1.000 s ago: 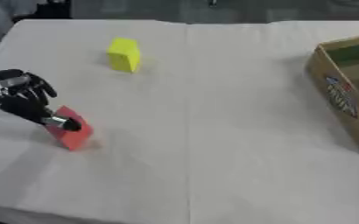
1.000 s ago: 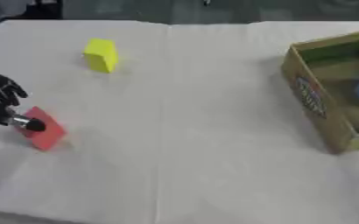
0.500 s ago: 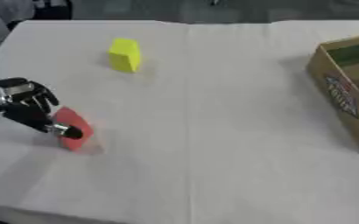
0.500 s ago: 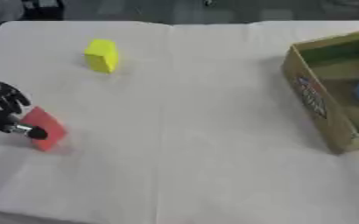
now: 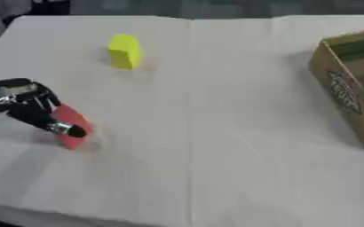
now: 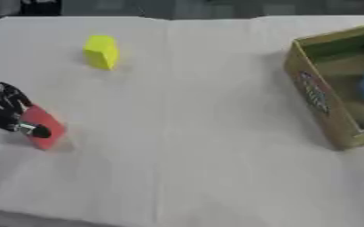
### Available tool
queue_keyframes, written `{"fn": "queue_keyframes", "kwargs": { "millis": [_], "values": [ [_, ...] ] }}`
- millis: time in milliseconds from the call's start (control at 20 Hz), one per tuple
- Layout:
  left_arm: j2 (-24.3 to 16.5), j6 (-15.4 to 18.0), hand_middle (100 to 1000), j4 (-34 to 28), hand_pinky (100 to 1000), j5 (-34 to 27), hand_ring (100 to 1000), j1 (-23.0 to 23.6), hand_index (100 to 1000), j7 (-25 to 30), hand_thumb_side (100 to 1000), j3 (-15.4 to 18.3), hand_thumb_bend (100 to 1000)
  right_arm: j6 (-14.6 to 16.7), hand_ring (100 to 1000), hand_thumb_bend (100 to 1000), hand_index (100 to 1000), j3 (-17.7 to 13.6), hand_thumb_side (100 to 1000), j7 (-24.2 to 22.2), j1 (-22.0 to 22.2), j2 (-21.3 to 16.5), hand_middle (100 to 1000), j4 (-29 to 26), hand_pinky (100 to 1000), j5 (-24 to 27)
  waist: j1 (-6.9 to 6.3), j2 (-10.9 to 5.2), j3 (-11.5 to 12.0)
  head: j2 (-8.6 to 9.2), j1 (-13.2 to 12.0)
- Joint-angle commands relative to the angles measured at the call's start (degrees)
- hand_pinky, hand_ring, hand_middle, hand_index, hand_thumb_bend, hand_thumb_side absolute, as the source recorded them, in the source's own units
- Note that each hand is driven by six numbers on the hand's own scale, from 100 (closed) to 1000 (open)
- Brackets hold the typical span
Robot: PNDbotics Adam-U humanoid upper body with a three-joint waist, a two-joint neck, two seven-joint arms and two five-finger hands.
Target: Pick up the objects with one hand, pass them to the other hand, and then place them into the box on the other side of the table.
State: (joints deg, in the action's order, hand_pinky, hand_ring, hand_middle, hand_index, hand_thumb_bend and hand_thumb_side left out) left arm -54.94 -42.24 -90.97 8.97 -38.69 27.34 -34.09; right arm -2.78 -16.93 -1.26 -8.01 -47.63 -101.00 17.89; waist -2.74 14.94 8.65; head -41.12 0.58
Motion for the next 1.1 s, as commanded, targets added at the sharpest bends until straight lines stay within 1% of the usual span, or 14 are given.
{"fn": "queue_keyframes", "kwargs": {
  "millis": [50, 600, 850, 1100],
  "values": [
    [-0.91, -3.38, 641, 0.49, 810, 0.70, 778, -0.71, 786, 3.62, 472, 0.51, 1000, 0.01, 841, 100, 887, -0.61, 626, -0.11, -0.21, -1.24, 813, -0.48, 1000, -0.48, -0.60, -1.37, 0.01, -0.14, -0.29],
    [-1.39, -3.57, 636, 0.60, 803, 0.81, 775, 0.21, 785, 1.90, 465, 1.34, 1000, 0.00, 842, 100, 885, -0.53, 625, -0.32, -0.05, -1.11, 813, -0.31, 1000, -1.07, -0.62, -1.13, 0.17, -0.16, -0.70],
    [-2.45, -3.57, 621, -1.56, 793, 0.07, 769, 1.27, 778, -0.78, 454, 2.92, 1000, -0.03, 843, 100, 885, -0.45, 627, -0.47, 0.09, -1.09, 813, -0.18, 1000, -1.52, -0.68, -1.00, 0.44, -0.24, -0.85],
    [-3.10, -4.05, 617, -2.23, 789, -1.05, 767, 2.10, 778, -3.33, 449, 3.75, 1000, 0.00, 843, 100, 885, -0.33, 627, -0.76, 0.11, -1.06, 813, -0.06, 1000, -1.88, -0.58, -0.92, 0.59, -0.14, -0.91]
  ]
}}
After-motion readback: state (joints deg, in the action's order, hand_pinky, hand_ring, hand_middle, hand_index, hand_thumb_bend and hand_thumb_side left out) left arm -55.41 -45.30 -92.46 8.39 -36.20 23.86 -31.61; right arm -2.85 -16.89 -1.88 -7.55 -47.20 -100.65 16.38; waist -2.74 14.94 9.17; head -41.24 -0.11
